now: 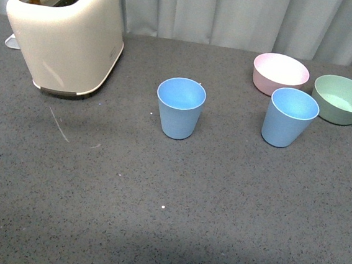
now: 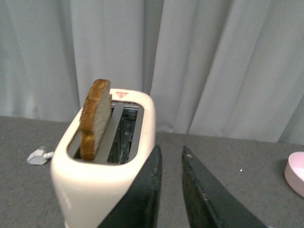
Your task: Stack blue cups with both arms
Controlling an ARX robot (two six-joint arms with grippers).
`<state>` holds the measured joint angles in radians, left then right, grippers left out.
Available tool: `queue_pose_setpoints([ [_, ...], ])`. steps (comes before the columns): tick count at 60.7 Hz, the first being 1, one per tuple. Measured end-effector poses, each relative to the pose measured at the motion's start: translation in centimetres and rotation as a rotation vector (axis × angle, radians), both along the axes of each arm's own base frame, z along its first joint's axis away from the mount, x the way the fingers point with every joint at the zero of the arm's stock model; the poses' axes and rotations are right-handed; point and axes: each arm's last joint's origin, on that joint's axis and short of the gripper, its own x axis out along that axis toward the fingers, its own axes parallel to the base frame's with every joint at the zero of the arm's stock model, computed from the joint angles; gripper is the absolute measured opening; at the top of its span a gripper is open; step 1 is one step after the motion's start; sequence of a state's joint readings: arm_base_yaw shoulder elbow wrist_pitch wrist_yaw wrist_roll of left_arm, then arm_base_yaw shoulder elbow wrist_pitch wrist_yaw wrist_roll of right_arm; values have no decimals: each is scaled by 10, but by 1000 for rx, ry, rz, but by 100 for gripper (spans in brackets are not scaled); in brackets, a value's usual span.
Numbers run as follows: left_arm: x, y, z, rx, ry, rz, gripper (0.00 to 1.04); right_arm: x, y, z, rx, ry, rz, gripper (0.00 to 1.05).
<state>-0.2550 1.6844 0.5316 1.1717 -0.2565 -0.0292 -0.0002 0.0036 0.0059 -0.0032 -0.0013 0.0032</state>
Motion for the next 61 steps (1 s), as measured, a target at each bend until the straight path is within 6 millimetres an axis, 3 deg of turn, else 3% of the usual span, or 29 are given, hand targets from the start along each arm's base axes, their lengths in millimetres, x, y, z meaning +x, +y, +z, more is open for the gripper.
queue_pose_setpoints([
  [2, -9, 6, -4, 7, 16, -1, 3, 0, 0, 0, 0, 0, 0, 95],
  [30, -95, 49, -6, 27, 31, -6, 4, 0, 0, 0, 0, 0, 0, 95],
  [49, -127, 67, -6, 26, 34, -4, 4, 0, 0, 0, 0, 0, 0, 95],
  [61, -141, 68, -5, 26, 31, -4, 4, 0, 0, 0, 0, 0, 0, 95],
])
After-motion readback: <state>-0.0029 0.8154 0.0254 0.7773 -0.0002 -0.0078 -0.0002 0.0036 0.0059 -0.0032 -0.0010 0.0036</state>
